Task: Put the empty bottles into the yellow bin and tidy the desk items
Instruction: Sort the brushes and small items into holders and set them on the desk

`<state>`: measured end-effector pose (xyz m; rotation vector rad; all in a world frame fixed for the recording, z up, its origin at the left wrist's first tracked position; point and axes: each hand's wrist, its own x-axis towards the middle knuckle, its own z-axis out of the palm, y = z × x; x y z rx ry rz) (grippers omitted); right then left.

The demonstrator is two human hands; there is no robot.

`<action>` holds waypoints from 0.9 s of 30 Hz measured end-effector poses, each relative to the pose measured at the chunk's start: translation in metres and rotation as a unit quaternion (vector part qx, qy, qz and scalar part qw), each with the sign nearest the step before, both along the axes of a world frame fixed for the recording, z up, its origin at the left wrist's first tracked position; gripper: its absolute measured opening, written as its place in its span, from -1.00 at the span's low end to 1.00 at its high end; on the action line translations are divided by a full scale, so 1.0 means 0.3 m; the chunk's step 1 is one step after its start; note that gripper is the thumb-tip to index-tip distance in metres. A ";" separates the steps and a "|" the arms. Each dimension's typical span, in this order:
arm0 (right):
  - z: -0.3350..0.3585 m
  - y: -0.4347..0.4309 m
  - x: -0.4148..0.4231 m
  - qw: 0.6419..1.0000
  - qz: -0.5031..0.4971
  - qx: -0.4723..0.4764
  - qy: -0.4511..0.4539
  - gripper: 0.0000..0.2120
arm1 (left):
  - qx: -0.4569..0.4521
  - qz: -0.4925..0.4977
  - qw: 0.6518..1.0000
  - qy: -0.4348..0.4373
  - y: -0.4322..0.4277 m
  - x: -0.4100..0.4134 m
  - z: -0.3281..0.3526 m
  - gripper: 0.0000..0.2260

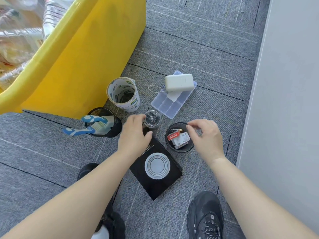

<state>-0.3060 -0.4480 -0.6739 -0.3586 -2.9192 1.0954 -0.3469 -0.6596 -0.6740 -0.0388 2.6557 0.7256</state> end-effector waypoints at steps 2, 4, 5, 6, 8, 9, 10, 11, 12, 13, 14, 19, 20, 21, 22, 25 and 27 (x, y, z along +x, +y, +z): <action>-0.001 0.005 -0.005 0.996 -0.052 -0.066 -0.027 -0.93 | -0.027 -0.040 0.998 -0.032 0.013 -0.039 -0.018 -0.40; -0.004 0.007 -0.008 0.988 -0.094 -0.115 -0.047 -0.90 | -0.068 -0.099 0.991 -0.063 0.033 -0.069 -0.038 -0.34; -0.005 0.008 -0.010 0.984 -0.109 -0.129 -0.055 -0.89 | -0.085 -0.120 0.986 -0.073 0.044 -0.081 -0.047 -0.34; -0.006 0.010 -0.012 0.981 -0.120 -0.138 -0.063 -0.89 | -0.096 -0.132 0.983 -0.080 0.055 -0.091 -0.054 -0.36; -0.002 0.014 -0.018 0.976 -0.133 -0.154 -0.077 -0.89 | -0.102 -0.128 0.983 -0.080 0.074 -0.103 -0.055 -0.43; -0.001 0.015 -0.021 0.974 -0.137 -0.162 -0.083 -0.89 | -0.106 -0.122 0.984 -0.071 0.081 -0.107 -0.050 -0.47; 0.001 0.016 -0.025 0.972 -0.139 -0.168 -0.090 -0.90 | -0.109 -0.118 0.985 -0.060 0.085 -0.108 -0.042 -0.50; 0.003 0.016 -0.029 0.970 -0.140 -0.174 -0.095 -0.90 | -0.108 -0.115 0.986 -0.048 0.088 -0.105 -0.032 -0.51; 0.006 0.016 -0.033 0.968 -0.143 -0.181 -0.098 -0.89 | -0.096 -0.110 0.989 -0.036 0.087 -0.097 -0.021 -0.51; 0.012 0.016 -0.038 0.966 -0.145 -0.190 -0.097 -0.89 | -0.071 -0.098 0.992 -0.021 0.085 -0.086 -0.007 -0.51; 0.019 0.013 -0.043 0.964 -0.147 -0.199 -0.094 -0.89 | -0.035 -0.080 0.996 -0.005 0.082 -0.071 0.011 -0.51; 0.085 -0.029 -0.080 0.946 -0.120 -0.281 -0.110 -0.93 | 0.195 -0.028 0.979 0.048 0.082 0.000 0.123 -0.48; 0.109 -0.039 -0.088 0.930 -0.116 -0.322 -0.132 -0.90 | 0.223 -0.036 0.973 0.038 0.087 0.008 0.137 -0.48; 0.134 -0.044 -0.094 0.914 -0.114 -0.356 -0.157 -0.83 | 0.243 -0.044 0.969 0.029 0.094 0.014 0.147 -0.48; 0.153 -0.041 -0.098 0.901 -0.110 -0.380 -0.179 -0.76 | 0.256 -0.050 0.965 0.024 0.101 0.020 0.151 -0.48; 0.175 -0.012 -0.085 0.880 -0.075 -0.415 -0.217 -0.72 | 0.269 -0.055 0.961 0.030 0.119 0.034 0.151 -0.48; 0.174 0.004 -0.066 0.868 -0.071 -0.435 -0.230 -0.76 | 0.274 -0.056 0.960 0.031 0.126 0.045 0.152 -0.48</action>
